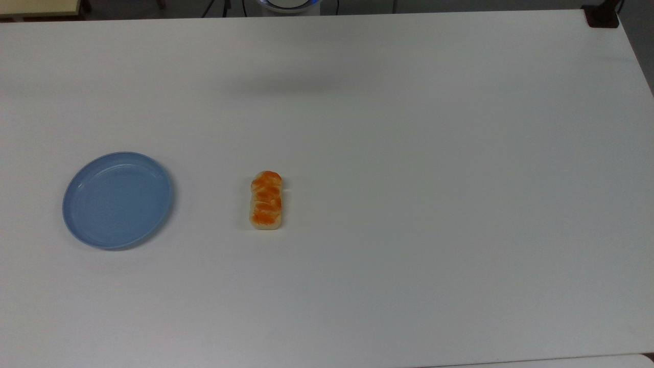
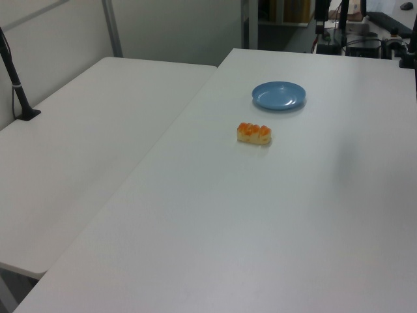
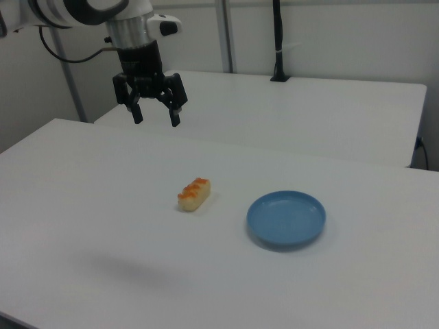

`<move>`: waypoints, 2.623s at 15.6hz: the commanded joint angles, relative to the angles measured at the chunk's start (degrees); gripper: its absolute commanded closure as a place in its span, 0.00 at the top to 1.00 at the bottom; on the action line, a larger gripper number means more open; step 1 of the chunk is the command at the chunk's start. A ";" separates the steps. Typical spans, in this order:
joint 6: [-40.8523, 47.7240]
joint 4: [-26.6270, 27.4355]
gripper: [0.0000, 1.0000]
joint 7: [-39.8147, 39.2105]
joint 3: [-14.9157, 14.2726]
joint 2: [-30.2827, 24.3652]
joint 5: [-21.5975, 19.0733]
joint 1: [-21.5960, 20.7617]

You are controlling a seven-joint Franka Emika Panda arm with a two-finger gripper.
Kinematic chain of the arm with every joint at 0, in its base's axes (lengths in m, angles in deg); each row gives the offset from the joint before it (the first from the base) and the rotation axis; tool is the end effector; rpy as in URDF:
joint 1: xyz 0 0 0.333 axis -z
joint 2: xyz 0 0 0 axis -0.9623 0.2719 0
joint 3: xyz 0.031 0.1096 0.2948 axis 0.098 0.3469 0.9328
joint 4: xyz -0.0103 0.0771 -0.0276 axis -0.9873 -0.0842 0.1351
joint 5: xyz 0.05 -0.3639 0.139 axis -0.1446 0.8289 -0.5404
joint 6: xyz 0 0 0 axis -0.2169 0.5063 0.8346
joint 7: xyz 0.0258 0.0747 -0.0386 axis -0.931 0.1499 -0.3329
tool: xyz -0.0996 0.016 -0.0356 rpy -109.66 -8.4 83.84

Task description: Put the bread onto the plate

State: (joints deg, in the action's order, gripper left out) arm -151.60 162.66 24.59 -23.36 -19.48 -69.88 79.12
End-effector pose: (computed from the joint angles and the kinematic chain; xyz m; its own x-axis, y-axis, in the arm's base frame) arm 0.5556 -0.0677 0.6379 0.9951 0.0982 -0.0135 0.0988 -0.9932 0.0620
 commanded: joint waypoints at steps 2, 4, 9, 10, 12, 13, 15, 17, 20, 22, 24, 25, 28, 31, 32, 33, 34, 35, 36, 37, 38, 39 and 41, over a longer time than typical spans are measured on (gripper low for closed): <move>-2.03 0.66 1.00 -0.50 -0.49 0.99 -0.71 -0.50; -2.03 0.66 1.00 -0.50 -0.49 0.98 -0.71 -0.42; -2.03 0.57 1.00 -0.50 -0.57 0.90 -0.71 -0.33; -2.03 0.57 1.00 -0.50 -0.57 0.90 -0.71 -0.33; -2.11 0.57 1.00 -0.50 -0.49 1.07 -0.79 -0.33; -2.12 0.57 1.00 -0.50 -0.49 1.25 -0.79 -0.41; -3.34 0.40 1.00 -0.33 -0.31 2.74 -0.97 -0.50; -4.22 -0.65 1.00 -0.07 -0.22 4.49 -2.02 -0.85; -5.89 -0.92 1.00 0.11 -0.22 6.95 -2.02 -3.40; -7.56 -0.92 1.00 3.08 -0.22 8.27 -1.94 -4.97; -10.80 -0.83 1.00 8.52 -0.22 10.55 -1.41 -7.26; -12.64 -0.75 1.00 10.81 -0.22 11.87 -1.23 -8.84; -17.04 -0.74 1.00 16.79 -0.31 16.79 -0.97 -11.48; -22.40 -0.74 1.00 22.77 -0.31 21.28 -0.27 -12.37; -23.90 -0.74 1.00 23.92 -0.66 22.33 -0.18 -12.28; -24.78 -0.74 1.00 24.10 -1.01 23.13 -0.27 -12.02; -25.83 -0.83 1.00 23.76 -1.19 24.27 -0.18 -10.88; -26.28 -0.83 1.00 23.58 -1.19 24.97 -0.18 -9.74; -26.81 -0.75 1.00 23.58 -1.19 25.94 0.43 -9.38; -27.68 -0.83 1.00 23.75 -1.19 27.16 1.66 -9.38; -28.74 -0.83 1.00 24.01 -1.19 28.13 2.97 -9.38; -29.70 -0.75 1.00 24.02 -1.19 29.19 3.86 -9.29; -30.59 -0.74 1.00 24.02 -1.19 30.69 4.83 -8.68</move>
State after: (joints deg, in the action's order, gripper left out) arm -179.98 162.43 47.32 -24.29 8.56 -67.40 70.58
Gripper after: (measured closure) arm 0.000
